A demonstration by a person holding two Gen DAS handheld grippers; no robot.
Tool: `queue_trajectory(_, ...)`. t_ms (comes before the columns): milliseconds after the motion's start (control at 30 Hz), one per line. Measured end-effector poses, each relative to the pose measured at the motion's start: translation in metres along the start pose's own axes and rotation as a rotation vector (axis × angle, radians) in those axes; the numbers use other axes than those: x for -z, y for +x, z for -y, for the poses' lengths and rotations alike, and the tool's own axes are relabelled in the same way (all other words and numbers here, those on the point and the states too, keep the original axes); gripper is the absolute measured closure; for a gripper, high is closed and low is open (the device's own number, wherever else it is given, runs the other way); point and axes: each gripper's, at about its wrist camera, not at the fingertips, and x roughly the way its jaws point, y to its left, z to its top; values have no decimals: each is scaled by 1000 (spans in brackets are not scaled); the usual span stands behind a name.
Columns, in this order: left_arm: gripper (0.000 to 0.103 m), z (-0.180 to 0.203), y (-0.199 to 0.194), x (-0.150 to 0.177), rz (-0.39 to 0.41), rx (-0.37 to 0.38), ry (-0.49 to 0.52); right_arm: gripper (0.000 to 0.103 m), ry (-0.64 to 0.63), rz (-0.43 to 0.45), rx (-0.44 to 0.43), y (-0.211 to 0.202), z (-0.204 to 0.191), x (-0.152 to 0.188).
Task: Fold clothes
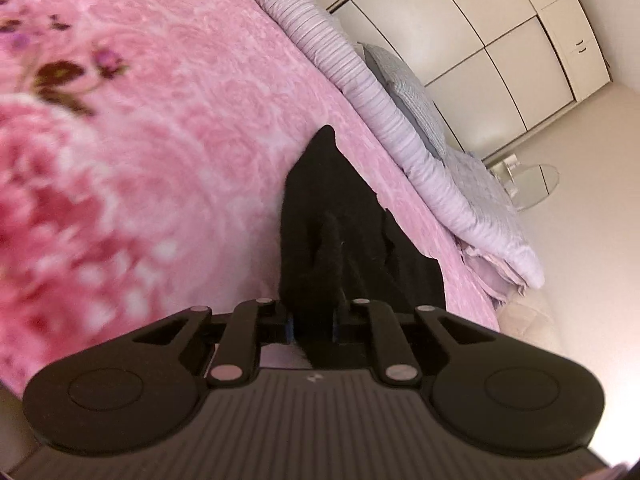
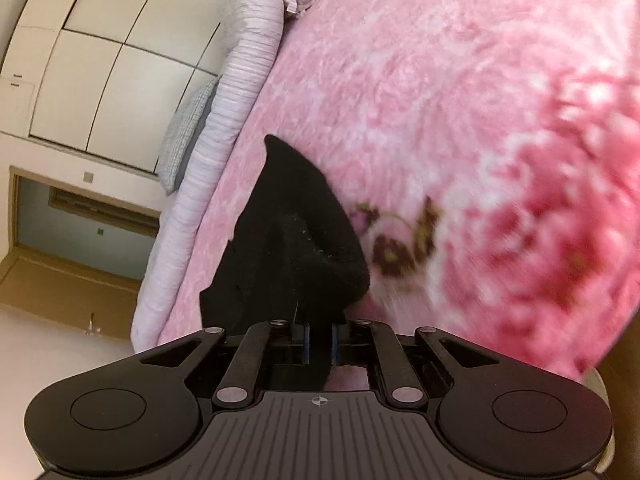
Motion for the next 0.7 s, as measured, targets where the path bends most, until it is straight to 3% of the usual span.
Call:
queue_trajectory(233,91,-18,-79,41,-58,5,-22,95,-17,-51,-2,-59,6,33)
queue_trajectory(367,91,-16,-105,46,-71,14,-23,95,-33,-76,-1,-90,7,49)
queue_trajectory(467,91,-6,-111,37,-70,46,-34,94,-48,-90,-6,-109,3,57)
queue_trajectory(700,88,45,-79,-34,-70,148,-44,91,-127,-59,-93,-90,-73,6)
